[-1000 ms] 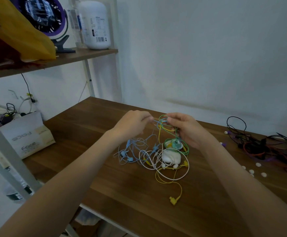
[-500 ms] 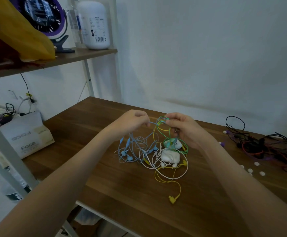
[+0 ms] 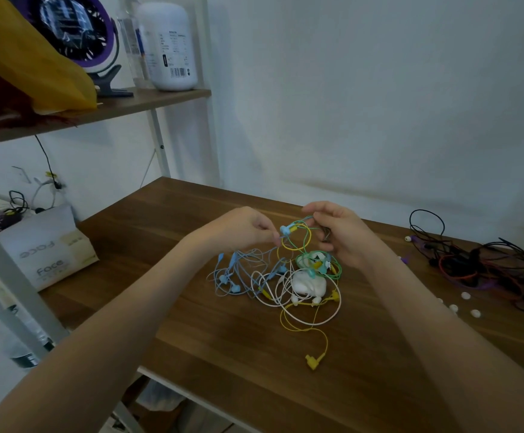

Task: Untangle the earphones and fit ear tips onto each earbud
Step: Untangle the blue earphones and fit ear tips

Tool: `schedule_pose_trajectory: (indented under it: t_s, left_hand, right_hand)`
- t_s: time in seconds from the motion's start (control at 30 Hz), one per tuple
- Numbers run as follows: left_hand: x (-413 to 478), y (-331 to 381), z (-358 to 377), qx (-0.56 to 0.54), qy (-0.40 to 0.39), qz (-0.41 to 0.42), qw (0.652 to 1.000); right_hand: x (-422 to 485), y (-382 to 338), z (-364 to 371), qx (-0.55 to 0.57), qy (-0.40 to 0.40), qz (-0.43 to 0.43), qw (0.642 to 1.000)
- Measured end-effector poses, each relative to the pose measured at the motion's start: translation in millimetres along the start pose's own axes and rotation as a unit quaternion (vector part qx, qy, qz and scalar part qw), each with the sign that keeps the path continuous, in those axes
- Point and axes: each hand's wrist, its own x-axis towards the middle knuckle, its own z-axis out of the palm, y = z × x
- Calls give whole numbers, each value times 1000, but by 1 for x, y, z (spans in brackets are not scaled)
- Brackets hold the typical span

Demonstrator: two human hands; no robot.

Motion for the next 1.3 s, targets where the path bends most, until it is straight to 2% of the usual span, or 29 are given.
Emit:
schedule_pose_trajectory:
  t_s: [0.1,0.2,0.27,0.33,0.47,0.57,0.7,0.8,0.93,1.13,1.3]
  left_hand:
    - [1,2,3,-40,22,-6,999]
    - [3,1,6,-72,34,-4,997]
    - [4,1,7,-93,31,-10,995]
    - [5,3,8,-128,28,-12,991]
    - [4,1,6,-166,34,-3,985]
    - [2,0,5,-190,43,3,981]
    - [3,-4,5,-209,56,-2,976]
    - [3,-5,5,-230,48,-8,972]
    - [4,-4,7,-237,22,8,971]
    - [0,-5,11,-211,-10,29,977]
    - [3,-6,18,-176,16,14,984]
  right_hand:
    - [1,2,0,-38,0,3,999]
    - [0,2,2,-79,-61,14,995]
    - [-4,2,4,-162,-95,5,982]
    - [-8,-1,9,-232,-100,-25,967]
    - [-12,-6,12,-271,-84,-56,957]
    - [-10,-5,11,-254,-70,-53,963]
    - [-10,-4,10,-143,-97,-32,984]
    - [-10,-2,7,-67,-114,-19,991]
    - [-10,-2,6,-25,-125,6,992]
    - [-8,-3,8,-62,-112,-13,992]
    - [-4,2,6,-194,-57,-61,977]
